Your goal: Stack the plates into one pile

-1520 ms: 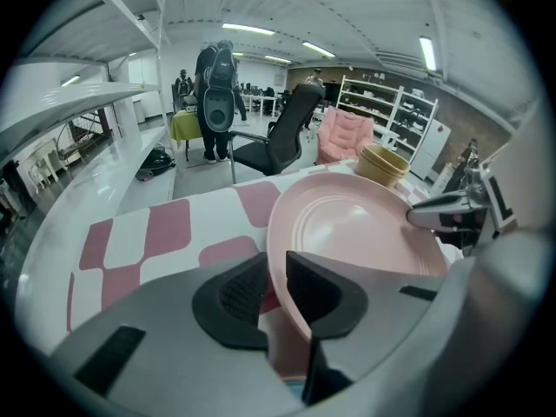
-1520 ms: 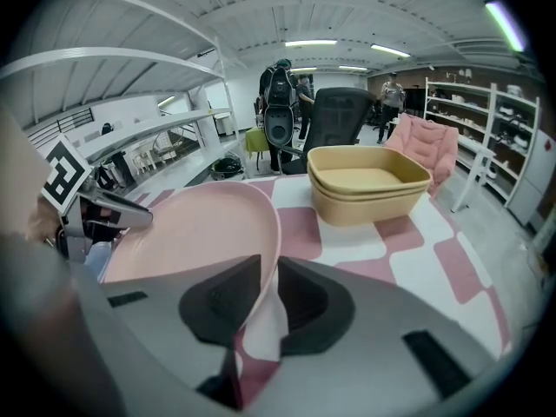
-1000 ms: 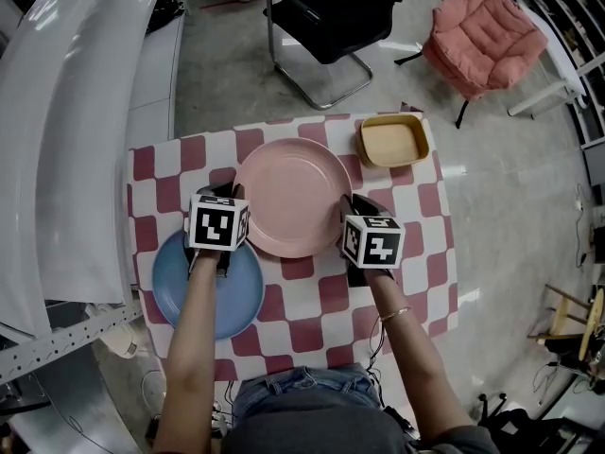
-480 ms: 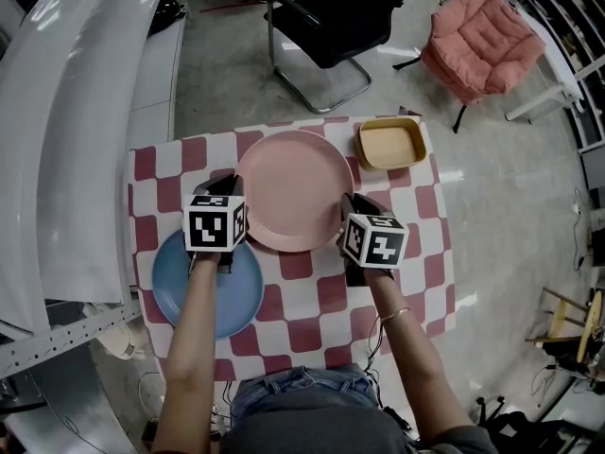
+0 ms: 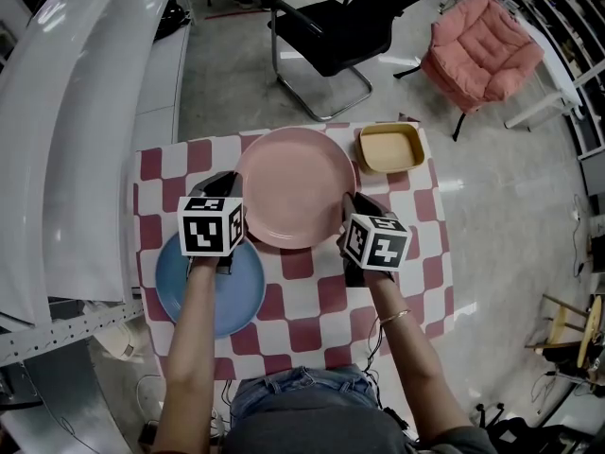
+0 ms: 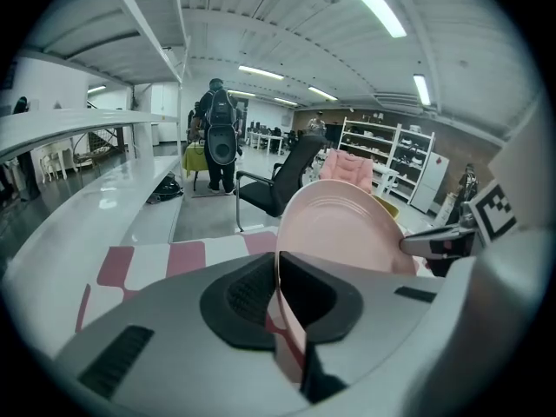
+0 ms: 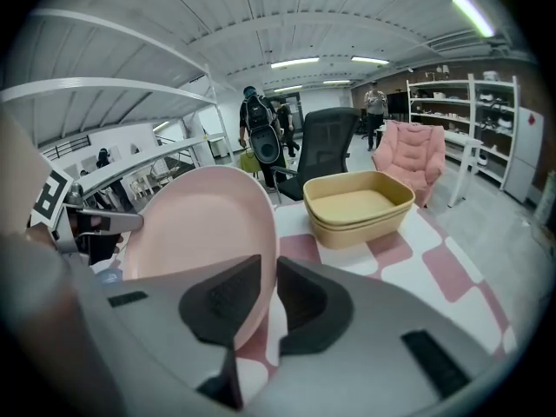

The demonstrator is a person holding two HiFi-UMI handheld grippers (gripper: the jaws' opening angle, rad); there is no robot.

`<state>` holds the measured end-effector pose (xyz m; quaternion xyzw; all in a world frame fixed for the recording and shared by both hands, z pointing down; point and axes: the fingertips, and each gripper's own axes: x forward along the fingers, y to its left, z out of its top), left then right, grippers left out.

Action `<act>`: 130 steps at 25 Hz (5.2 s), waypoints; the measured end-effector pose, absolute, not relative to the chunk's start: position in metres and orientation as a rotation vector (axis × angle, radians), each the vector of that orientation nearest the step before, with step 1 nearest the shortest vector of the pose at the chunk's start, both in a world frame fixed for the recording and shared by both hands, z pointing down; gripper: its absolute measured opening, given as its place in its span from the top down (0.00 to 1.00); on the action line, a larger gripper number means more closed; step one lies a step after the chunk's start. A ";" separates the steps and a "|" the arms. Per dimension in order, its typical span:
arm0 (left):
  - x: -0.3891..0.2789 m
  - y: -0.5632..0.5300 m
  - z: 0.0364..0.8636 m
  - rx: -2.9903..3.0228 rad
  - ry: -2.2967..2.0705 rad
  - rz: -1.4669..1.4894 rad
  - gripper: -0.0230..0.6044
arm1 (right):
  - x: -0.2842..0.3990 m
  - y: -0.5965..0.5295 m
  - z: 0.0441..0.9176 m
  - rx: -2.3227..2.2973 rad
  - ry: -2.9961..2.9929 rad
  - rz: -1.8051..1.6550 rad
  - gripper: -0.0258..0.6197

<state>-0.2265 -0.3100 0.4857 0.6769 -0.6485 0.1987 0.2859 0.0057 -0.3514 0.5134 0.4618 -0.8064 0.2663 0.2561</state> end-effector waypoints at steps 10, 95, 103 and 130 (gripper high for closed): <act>-0.236 -0.290 0.455 1.814 -1.802 0.464 0.92 | -0.005 -0.343 0.476 1.252 -2.268 0.662 0.86; -0.327 -0.001 0.528 1.188 -2.126 0.181 0.89 | -0.160 -0.173 0.536 0.670 -2.351 0.287 0.86; -0.328 -0.001 0.529 1.198 -2.137 0.182 0.89 | -0.161 -0.174 0.537 0.671 -2.354 0.281 0.86; -0.323 0.000 0.486 1.336 -2.212 0.161 0.91 | -0.156 -0.152 0.482 0.722 -2.511 0.338 0.87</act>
